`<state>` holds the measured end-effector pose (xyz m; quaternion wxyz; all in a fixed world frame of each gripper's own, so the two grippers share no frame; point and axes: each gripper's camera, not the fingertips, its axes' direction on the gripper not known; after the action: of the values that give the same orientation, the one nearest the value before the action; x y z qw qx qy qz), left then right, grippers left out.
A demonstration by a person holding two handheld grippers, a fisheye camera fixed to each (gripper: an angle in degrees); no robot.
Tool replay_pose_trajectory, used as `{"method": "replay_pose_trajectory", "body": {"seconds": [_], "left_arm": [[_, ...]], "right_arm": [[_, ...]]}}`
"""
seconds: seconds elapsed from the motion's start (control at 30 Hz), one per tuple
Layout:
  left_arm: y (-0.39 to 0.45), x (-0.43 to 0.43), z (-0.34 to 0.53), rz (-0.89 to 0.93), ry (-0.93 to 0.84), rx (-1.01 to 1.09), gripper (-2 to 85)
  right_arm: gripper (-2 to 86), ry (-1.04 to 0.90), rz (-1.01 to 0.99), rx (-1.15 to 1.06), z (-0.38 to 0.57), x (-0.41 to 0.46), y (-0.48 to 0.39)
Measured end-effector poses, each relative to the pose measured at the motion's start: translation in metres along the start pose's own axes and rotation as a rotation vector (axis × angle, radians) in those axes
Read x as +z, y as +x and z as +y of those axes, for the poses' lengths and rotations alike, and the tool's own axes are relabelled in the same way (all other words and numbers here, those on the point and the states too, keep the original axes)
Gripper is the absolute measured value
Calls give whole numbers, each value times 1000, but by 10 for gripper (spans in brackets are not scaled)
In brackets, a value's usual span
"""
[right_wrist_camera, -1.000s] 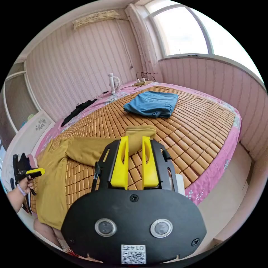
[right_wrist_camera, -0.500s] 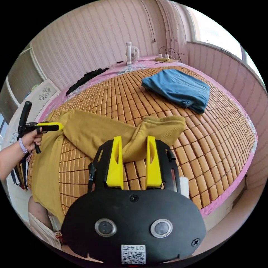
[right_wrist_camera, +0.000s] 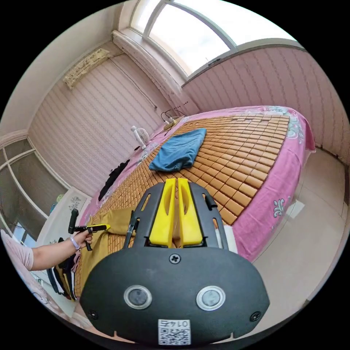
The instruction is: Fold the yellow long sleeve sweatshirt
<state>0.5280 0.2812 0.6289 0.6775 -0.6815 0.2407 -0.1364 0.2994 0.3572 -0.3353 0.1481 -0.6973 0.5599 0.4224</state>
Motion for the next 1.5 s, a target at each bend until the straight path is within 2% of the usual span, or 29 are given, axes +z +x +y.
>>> {"method": "replay_pose_trajectory", "body": {"seconds": [0.13, 0.2, 0.27, 0.3, 0.4, 0.43, 0.5, 0.7, 0.83, 0.97, 1.03, 1.1, 1.27, 1.37, 1.5], "left_arm": [[2, -22, 19, 41, 14, -10, 64], [10, -30, 43, 54, -20, 20, 65], [30, -35, 78, 41, -58, 70, 70], [46, -33, 104, 42, -109, 109, 77], [84, -20, 157, 4, -213, 179, 87], [96, -26, 168, -77, -159, 208, 74], [109, -26, 171, -113, -148, 239, 57], [121, -23, 160, -11, -117, 204, 49], [132, -22, 157, 2, -84, 229, 49], [138, -22, 151, 28, -43, 240, 49], [138, -21, 144, 63, -12, 201, 50], [139, -20, 141, 82, 7, 189, 51], [125, -35, 158, 120, -5, 213, 70], [101, -60, 192, 154, -9, 197, 75], [54, -98, 258, 109, 11, 117, 79]], "right_arm": [[12, -261, -53, -176, 1, 74, -49], [12, -457, 48, -339, 15, 126, -88], [9, -546, 213, -461, 36, 158, -108], [2, -493, 258, -546, 45, 161, -119], [-4, -458, 368, -575, 55, 168, -124], [-4, -452, 364, -562, 55, 168, -122], [-3, -425, 357, -501, 57, 169, -116], [-4, -373, 545, -449, 67, 178, -114], [-2, -347, 576, -340, 71, 177, -103], [2, -199, 625, -271, 79, 167, -108], [7, -124, 603, -277, 84, 162, -117], [20, -79, 483, -295, 93, 165, -130], [58, -199, 300, -389, 115, 200, -164], [63, -249, 268, -485, 137, 229, -199], [61, -299, 200, -639, 178, 276, -269]]}}
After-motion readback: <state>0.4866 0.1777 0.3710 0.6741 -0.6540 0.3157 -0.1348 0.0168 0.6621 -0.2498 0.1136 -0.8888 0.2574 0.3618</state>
